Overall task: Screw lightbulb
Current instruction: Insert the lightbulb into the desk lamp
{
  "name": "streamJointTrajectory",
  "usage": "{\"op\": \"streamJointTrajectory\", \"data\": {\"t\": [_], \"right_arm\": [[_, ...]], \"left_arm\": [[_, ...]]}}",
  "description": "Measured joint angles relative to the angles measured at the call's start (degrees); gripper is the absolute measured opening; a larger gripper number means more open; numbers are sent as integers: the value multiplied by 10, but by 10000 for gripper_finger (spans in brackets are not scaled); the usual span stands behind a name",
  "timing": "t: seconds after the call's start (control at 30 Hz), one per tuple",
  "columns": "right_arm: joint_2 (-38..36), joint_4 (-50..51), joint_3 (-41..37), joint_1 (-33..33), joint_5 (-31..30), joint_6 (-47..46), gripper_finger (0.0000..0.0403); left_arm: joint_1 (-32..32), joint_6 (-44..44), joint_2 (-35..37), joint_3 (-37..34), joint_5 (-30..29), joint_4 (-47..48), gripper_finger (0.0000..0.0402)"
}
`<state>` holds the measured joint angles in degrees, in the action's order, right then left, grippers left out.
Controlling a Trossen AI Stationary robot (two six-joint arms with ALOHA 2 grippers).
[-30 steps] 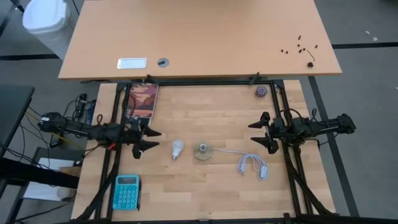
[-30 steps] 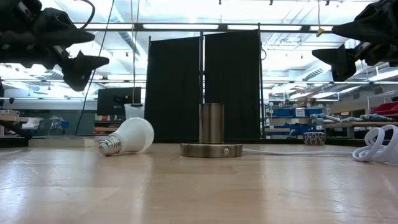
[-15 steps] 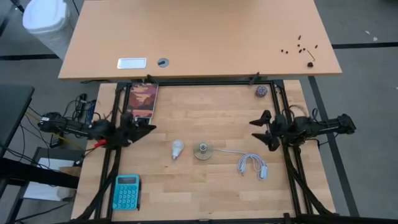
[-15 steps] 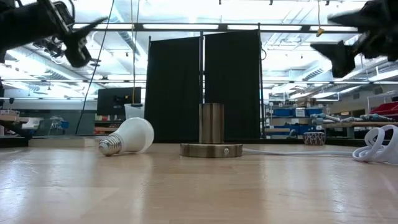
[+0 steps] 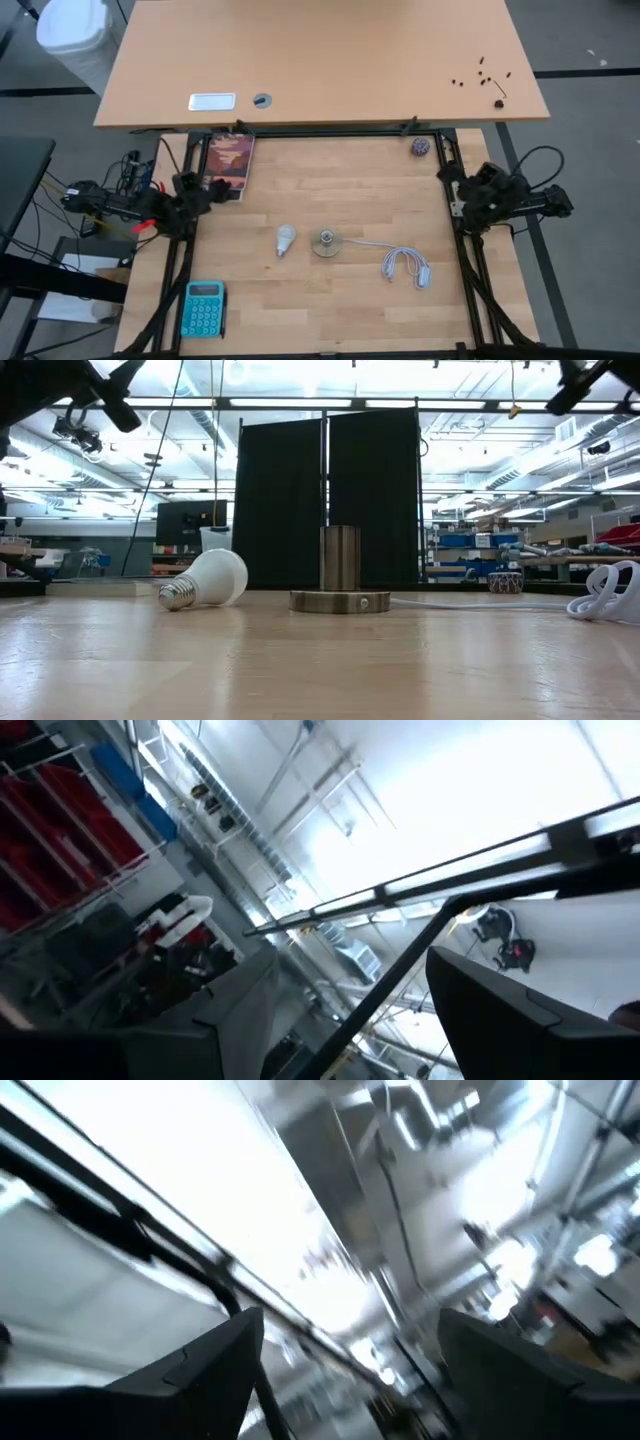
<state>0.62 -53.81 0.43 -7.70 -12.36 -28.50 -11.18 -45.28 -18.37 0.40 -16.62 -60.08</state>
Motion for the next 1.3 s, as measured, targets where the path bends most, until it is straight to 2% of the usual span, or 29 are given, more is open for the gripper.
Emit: {"op": "streamJointTrajectory", "data": {"t": [0.13,0.47,0.53,0.67,0.9,1.0,1.13,1.23,1.3], "right_arm": [[0,-48,0,0,0,-15,309],[0,-64,0,0,-6,-18,309],[0,-65,0,0,-25,-15,309],[0,-65,0,0,-101,-4,309],[0,-56,4,0,-112,-16,309],[4,-8,28,0,-118,-30,309],[34,148,104,0,-119,-52,309],[78,270,175,0,-122,-59,309],[115,322,221,0,-129,-54,309]], "left_arm": [[0,-2,0,0,2,-3,257],[0,-2,0,0,-93,0,257],[0,-2,0,0,-123,0,257],[0,-2,0,0,-171,-1,257],[0,-2,0,2,-215,-12,257],[0,35,0,24,-244,-12,257],[0,167,0,80,-244,-1,257],[0,245,0,140,-245,66,257],[0,265,0,188,-247,154,257]]}}
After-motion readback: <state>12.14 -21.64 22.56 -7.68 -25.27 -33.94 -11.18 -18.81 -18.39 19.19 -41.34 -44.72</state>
